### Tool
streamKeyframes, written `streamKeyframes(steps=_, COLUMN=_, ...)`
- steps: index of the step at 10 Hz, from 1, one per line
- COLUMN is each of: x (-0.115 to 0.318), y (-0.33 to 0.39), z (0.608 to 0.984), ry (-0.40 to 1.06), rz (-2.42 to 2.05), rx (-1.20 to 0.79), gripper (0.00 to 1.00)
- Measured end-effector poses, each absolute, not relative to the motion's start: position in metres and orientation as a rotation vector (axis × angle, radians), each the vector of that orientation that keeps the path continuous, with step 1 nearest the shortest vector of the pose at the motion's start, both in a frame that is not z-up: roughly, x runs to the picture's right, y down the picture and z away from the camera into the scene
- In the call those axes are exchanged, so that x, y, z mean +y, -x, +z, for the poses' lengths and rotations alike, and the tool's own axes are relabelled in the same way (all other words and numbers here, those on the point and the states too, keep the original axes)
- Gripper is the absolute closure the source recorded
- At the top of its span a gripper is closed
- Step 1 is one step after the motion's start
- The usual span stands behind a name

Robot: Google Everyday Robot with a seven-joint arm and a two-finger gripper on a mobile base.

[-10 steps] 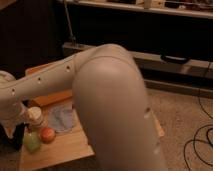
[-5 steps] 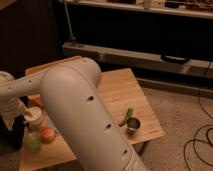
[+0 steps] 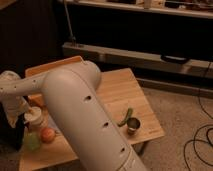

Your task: Place fork in tray

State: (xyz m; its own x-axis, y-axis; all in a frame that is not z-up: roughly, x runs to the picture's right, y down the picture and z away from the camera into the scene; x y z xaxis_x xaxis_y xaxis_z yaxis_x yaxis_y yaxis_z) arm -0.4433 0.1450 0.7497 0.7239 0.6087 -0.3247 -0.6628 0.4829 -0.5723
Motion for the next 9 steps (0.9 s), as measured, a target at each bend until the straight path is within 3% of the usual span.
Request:
streamKeyframes(steps=4, x=0.137, y=0.442, z=0.732, ry=0.699, rz=0.771, rx=0.065, gripper=0.35)
streamKeyframes(steps=9, x=0.155, y=0.405, z=0.701, ry=0.702, rz=0.766, rx=0.188, gripper=0.35)
